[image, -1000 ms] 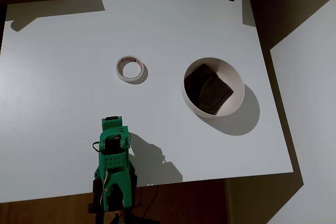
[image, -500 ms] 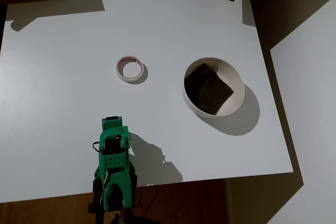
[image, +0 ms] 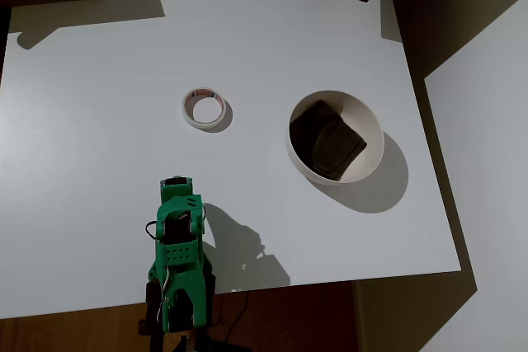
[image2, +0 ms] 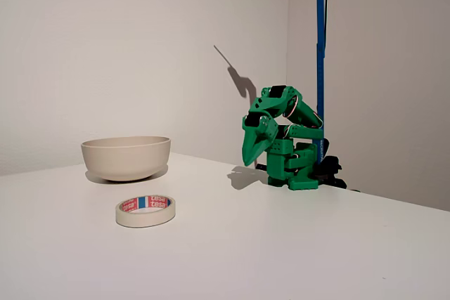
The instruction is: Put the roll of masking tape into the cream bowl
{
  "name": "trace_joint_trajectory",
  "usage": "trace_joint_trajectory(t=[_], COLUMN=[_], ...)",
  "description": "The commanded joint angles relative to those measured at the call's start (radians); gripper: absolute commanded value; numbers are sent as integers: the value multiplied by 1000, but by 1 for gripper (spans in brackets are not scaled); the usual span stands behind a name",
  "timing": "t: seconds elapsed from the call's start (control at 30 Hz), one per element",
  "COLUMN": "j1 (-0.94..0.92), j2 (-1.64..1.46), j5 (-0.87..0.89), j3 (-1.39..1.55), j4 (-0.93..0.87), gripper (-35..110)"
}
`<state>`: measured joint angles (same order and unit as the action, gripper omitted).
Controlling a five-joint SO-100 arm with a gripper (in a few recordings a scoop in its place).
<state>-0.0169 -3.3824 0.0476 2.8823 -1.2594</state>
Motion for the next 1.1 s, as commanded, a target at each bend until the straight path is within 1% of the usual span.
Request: trace_joint_trajectory(t=[0.0,0.07,0.2,0.3,0.57,0.73,0.93,1.07], j1=[-23,-34,-71,-95,-144,-213,-333,-370], j2=[-6,51,272,357,643,841,1172,1322], j5=[12,15,17,14,3,-21,-35,-66], j3=[-137,-221,-425,-540,-907,-1104,-1457,-1582], j4=[31,44,61,67,-48,-86,-192,-207], gripper=[-8,-8,-8,-8,-8,-8,-8,-8])
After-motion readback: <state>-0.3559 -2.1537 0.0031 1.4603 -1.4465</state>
